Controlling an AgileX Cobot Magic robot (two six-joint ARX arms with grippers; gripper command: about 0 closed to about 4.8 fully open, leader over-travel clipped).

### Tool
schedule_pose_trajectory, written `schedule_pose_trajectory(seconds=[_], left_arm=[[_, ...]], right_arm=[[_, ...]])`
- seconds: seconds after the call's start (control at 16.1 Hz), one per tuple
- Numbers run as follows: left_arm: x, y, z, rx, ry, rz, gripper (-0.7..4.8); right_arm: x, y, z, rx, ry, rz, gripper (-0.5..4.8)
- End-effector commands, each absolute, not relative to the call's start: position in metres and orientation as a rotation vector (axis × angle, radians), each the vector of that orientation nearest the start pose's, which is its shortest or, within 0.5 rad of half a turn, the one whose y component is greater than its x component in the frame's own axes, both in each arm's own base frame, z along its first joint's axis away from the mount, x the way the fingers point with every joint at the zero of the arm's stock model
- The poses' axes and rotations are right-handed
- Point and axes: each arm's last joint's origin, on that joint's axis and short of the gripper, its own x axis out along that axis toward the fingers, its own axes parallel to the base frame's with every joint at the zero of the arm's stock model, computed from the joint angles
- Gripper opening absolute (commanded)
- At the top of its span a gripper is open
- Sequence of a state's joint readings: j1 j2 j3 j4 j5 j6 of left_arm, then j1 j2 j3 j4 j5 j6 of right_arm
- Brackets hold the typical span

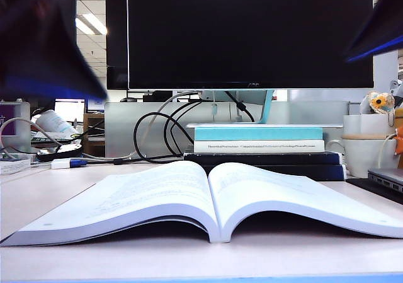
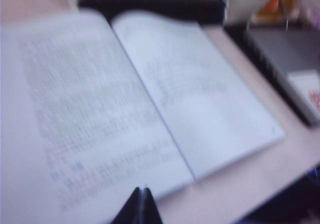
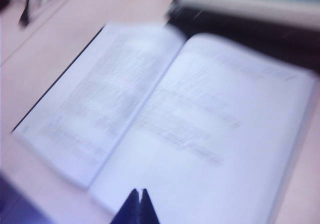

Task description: Close the book.

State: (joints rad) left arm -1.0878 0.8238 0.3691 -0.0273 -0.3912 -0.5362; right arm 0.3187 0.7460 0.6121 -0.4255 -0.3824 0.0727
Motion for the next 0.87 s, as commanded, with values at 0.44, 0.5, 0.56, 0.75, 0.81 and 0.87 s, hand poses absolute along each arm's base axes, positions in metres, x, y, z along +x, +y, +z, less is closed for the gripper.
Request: schedule_pose_trajectory(seconds=[0.44,0.5,0.56,0.75,0.81,0.87], left_arm=[[0.087,-0.205,0.155,-0.245,0.778,-0.553,-0.05],[0.089,-0.212,0.156,-0.219,0.751,-0.532,-0.05],[0.092,-0.219,0.155,-0.212,0.751,-0.517,-0.05],[0.095,-0.229,0.144,-0.19,0.79,-0.508,-0.05],[0.095,-0.229,0.141,-0.194,0.801,-0.495,-0.05],[0.095,-0.23,0.14,-0.192,0.802,-0.49,-0.06]], right_arm=[[0.149,0.099,0.253,0.017,0.609,0.816,-0.02],[0.149,0.099,0.253,0.017,0.609,0.816,-0.02],[0.149,0.099,0.253,0.017,0.609,0.817,-0.02],[0.148,0.098,0.252,0.018,0.628,0.824,-0.02],[0.148,0.098,0.251,0.017,0.636,0.823,-0.02],[0.146,0.097,0.249,0.014,0.667,0.819,-0.02]])
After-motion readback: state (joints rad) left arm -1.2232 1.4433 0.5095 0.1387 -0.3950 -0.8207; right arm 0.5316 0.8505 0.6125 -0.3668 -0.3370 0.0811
